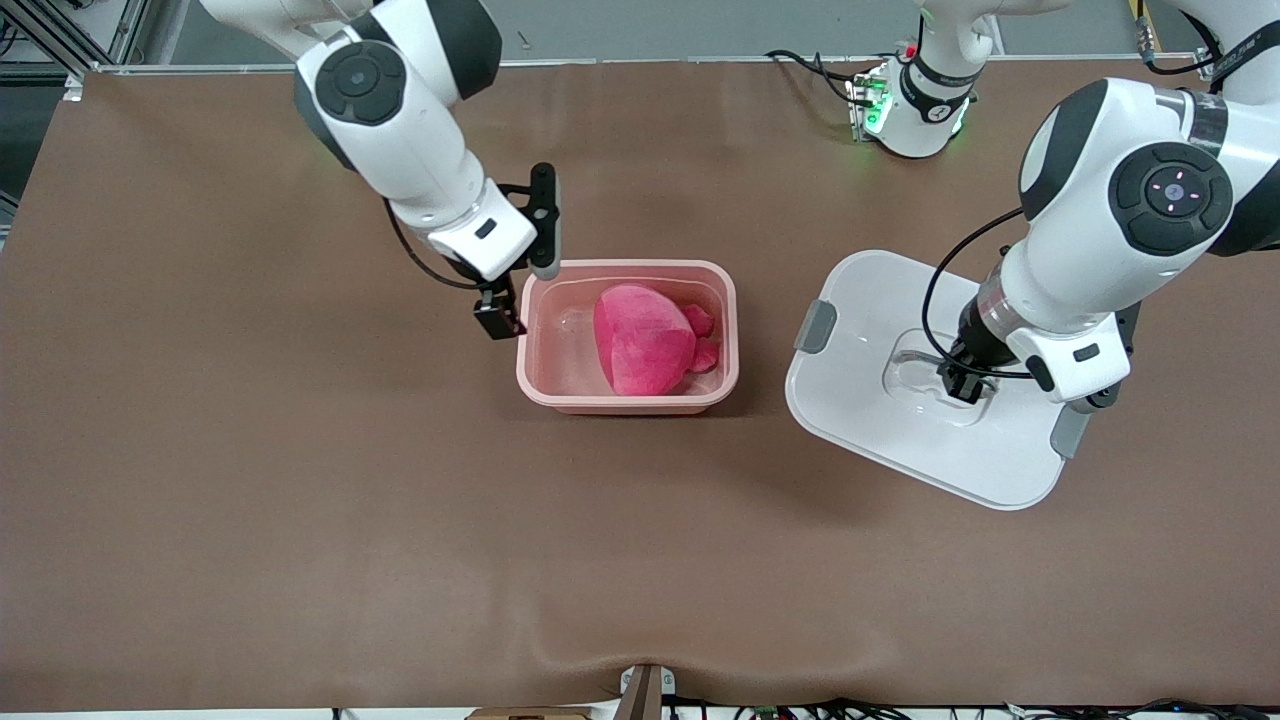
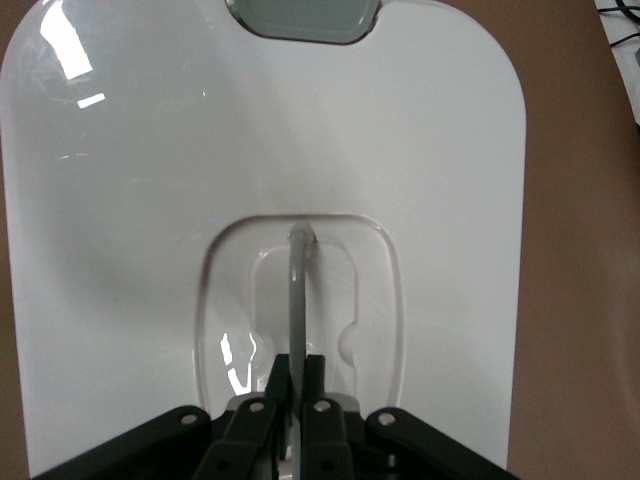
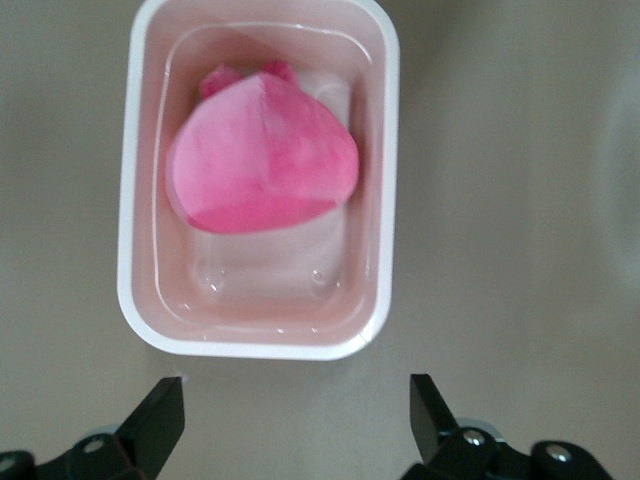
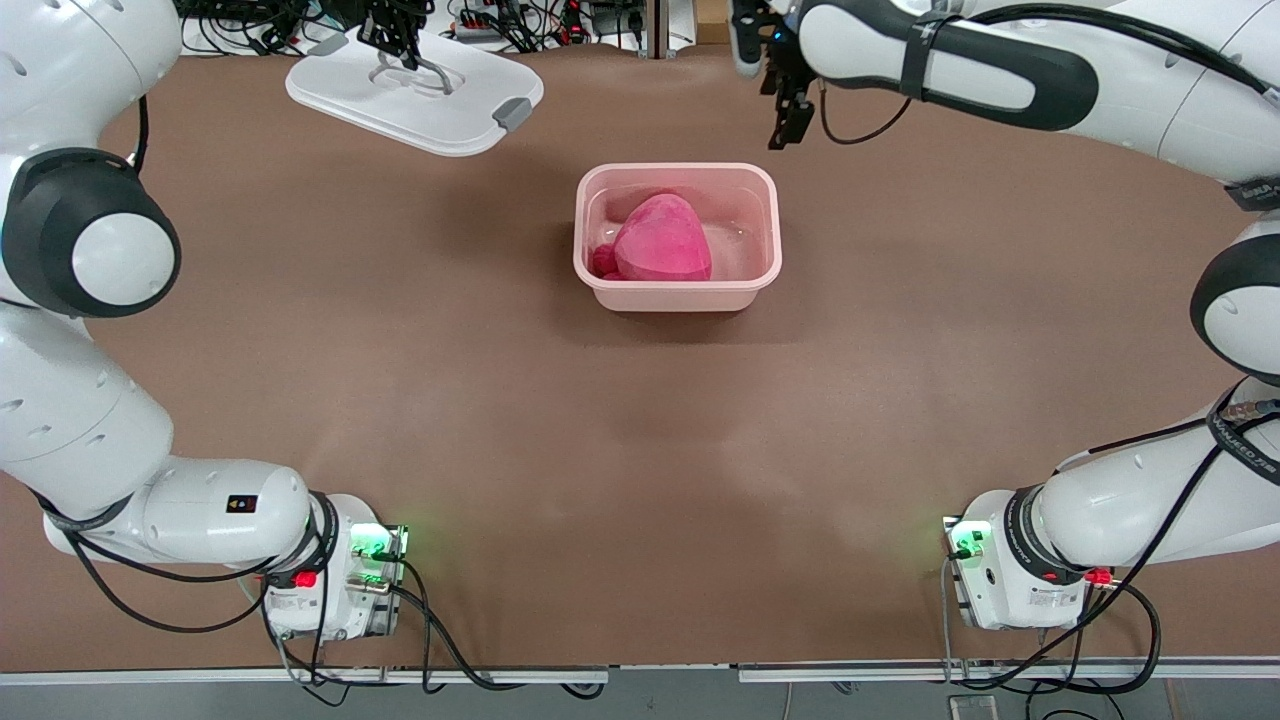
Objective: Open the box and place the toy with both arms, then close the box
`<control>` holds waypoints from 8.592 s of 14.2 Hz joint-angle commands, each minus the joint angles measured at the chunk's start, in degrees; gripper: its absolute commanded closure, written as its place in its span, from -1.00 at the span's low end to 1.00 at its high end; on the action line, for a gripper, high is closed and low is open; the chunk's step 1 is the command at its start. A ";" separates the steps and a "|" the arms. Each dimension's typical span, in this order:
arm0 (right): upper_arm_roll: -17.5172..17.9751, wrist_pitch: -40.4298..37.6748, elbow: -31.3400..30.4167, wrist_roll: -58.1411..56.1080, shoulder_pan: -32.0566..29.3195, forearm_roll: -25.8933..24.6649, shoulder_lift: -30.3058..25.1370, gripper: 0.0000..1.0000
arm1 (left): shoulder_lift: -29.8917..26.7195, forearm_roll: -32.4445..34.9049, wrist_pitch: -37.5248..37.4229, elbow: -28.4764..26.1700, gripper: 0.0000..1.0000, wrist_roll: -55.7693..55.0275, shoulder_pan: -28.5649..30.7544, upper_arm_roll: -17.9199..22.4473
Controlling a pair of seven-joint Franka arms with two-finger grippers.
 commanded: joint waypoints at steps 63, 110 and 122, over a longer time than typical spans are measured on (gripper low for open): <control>-23.46 -21.71 7.52 57.16 -14.62 1.22 -7.97 -1.00 | 16.64 23.96 19.23 0.14 1.00 -84.92 -39.77 -0.34; -24.08 -21.01 9.27 54.27 -16.73 2.10 -8.94 -1.00 | -12.35 2.34 -13.11 -0.91 -1.00 53.52 6.96 0.18; -24.34 -21.36 9.80 54.44 -14.54 2.02 -8.76 -1.00 | -21.92 -5.40 -12.24 -8.71 -1.00 83.47 2.80 13.78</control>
